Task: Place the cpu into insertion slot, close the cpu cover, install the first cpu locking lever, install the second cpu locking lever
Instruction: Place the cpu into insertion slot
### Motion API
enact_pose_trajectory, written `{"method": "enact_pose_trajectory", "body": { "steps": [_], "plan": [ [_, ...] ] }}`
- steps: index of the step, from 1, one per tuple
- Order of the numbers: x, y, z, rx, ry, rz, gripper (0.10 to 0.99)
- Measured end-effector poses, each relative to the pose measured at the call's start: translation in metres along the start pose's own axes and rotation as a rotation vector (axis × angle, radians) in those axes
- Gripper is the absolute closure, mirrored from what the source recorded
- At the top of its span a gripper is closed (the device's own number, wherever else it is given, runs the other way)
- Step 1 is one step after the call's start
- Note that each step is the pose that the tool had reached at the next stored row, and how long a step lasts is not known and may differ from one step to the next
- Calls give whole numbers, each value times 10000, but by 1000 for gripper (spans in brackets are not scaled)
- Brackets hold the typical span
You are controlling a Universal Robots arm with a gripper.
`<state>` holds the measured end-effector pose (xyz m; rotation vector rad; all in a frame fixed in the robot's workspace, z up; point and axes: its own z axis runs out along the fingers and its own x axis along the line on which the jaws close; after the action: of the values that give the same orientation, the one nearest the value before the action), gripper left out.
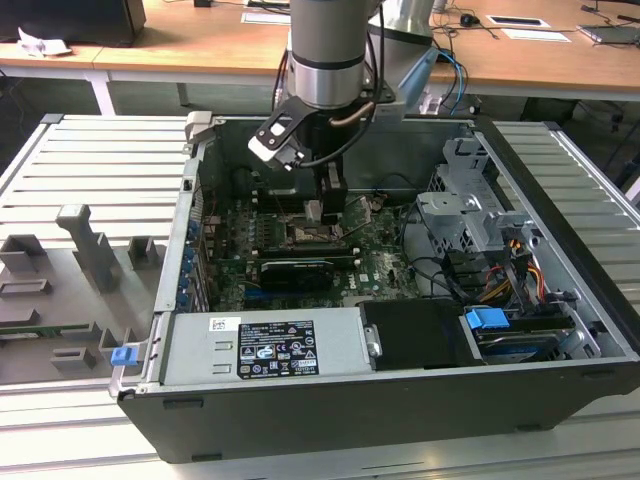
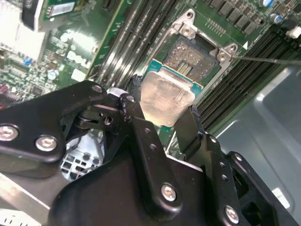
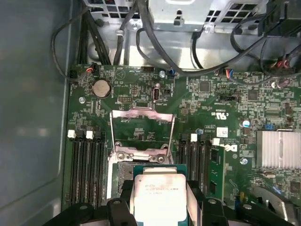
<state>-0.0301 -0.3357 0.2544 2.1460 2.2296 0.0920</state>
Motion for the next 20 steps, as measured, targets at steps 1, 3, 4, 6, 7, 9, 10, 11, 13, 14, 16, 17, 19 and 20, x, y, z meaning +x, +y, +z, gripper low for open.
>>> {"method": "enact_pose_trajectory", "body": {
  "steps": [1, 3, 4, 6, 7, 9, 10, 11, 13, 14, 16, 17, 19, 20],
  "plan": [
    [13, -4, 18, 0, 1, 0, 557],
    [46, -14, 63, -1, 4, 1, 557],
    [51, -28, 82, 0, 2, 81, 557],
    [66, -56, 125, 3, -9, 206, 557],
    [78, -69, 146, 5, -10, 223, 557],
    [89, -94, 181, 4, -8, 223, 557],
    [94, -100, 195, 4, -9, 223, 557],
    [102, -111, 222, 5, -11, 223, 557],
    [115, -135, 285, 5, -9, 224, 557],
    [122, -154, 330, 5, -8, 224, 557],
    [135, -159, 367, 4, -9, 234, 557],
    [141, -160, 397, 7, -18, 352, 557],
    [165, -164, 453, 11, -31, 523, 557],
    [171, -165, 464, 10, -31, 528, 557]
  ]
}}
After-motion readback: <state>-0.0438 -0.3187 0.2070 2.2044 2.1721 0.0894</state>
